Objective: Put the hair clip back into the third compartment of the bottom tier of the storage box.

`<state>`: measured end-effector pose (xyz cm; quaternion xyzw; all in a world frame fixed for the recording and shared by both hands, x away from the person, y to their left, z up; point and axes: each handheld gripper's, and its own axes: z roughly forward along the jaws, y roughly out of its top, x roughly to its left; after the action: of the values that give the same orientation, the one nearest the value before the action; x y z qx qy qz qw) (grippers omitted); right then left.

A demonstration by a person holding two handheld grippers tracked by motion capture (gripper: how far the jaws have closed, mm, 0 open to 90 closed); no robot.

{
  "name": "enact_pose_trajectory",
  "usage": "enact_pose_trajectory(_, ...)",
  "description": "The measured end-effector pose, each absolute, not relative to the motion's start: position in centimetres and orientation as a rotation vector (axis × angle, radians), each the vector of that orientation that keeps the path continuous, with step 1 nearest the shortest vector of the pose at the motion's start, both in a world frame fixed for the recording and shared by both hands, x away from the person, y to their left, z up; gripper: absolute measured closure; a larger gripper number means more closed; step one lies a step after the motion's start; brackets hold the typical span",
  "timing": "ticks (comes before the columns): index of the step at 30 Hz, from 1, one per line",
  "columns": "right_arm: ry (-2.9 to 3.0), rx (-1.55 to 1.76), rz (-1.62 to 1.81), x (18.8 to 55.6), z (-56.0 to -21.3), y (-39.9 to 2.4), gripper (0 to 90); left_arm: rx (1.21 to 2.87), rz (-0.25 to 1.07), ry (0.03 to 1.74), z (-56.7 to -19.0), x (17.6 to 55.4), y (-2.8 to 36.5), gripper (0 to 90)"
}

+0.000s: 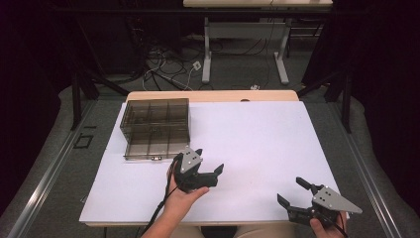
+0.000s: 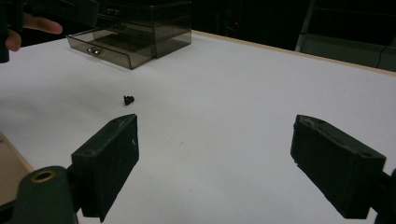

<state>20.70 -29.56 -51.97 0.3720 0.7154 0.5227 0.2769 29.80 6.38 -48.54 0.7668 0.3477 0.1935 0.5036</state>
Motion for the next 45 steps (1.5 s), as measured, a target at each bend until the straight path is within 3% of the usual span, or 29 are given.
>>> enact_pose_trajectory(12, 1.921, 1.001, 1.405, 20.8, -52.1, -29.5, 14.7, 1.89, 0.456, 0.849, -49.7, 30.5, 6.1, 18.2)
enact_pose_trajectory(20, 1.936, 0.989, 1.401, 20.9, -52.1, -29.5, 14.7, 1.963, 0.476, 0.876, -50.7, 30.8, 6.0, 33.5)
enact_pose_trajectory(25, 1.932, 0.986, 1.408, 21.0, -52.1, -29.5, 14.7, 2.006, 0.473, 0.895, -51.6, 31.1, 5.8, 37.9)
enact_pose_trajectory(45, 1.936, 0.993, 1.409, 21.0, -52.2, -29.5, 14.7, 2.133, 0.439, 0.872, -53.6, 32.0, 5.2, 46.0)
